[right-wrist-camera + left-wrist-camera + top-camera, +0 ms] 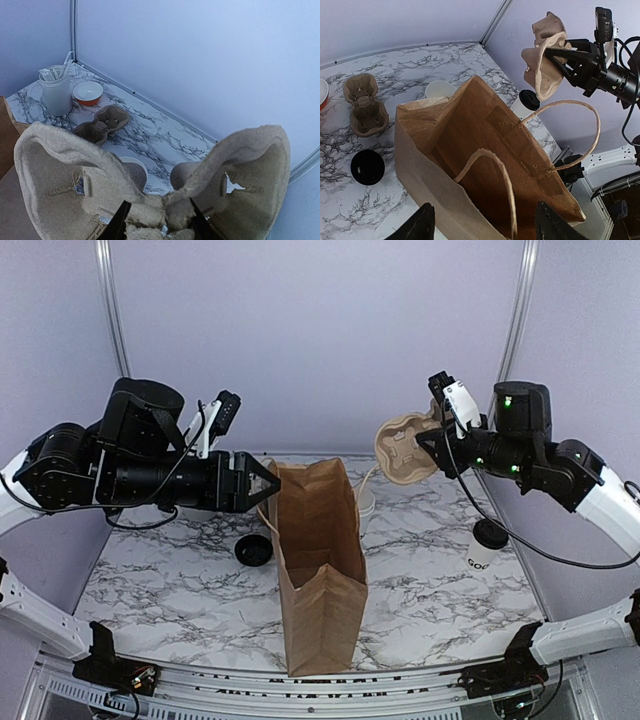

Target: Pack the takeout coffee

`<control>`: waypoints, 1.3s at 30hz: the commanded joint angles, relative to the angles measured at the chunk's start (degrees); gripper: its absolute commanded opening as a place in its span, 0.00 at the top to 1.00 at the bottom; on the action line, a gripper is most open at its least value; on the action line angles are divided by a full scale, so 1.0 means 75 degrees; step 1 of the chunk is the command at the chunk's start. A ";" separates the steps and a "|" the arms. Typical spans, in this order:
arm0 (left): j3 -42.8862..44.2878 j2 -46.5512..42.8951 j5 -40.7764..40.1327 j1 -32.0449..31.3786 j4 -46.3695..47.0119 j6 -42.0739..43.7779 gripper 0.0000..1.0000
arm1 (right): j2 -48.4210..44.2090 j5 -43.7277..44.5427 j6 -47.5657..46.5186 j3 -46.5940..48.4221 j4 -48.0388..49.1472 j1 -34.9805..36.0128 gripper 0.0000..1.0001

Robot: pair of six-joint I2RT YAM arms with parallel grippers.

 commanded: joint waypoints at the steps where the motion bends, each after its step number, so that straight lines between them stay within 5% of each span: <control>1: -0.0176 0.0181 -0.0143 -0.0097 0.0066 -0.0283 0.34 | -0.0092 -0.0087 0.0116 0.0189 0.0154 -0.0067 0.69; 14: 0.0392 0.1269 -0.1187 -0.0585 -0.0728 -0.0509 0.50 | -0.0217 -0.0053 0.0079 0.0236 0.0040 -0.0067 0.68; 28: 0.1483 0.1870 -0.1953 -0.0604 -0.1245 0.0417 1.00 | -0.0153 -0.0423 -0.0054 0.1079 -0.0178 -0.0072 0.68; 35: 0.2212 0.2397 -0.1826 -0.0580 -0.1210 0.1036 1.00 | -0.0050 -0.1316 0.0109 0.1926 -0.0295 -0.0067 0.66; 39: 0.2569 0.2602 -0.1714 -0.0503 -0.1198 0.1215 1.00 | 0.0006 -0.2774 0.0502 0.2206 -0.0287 -0.0072 0.65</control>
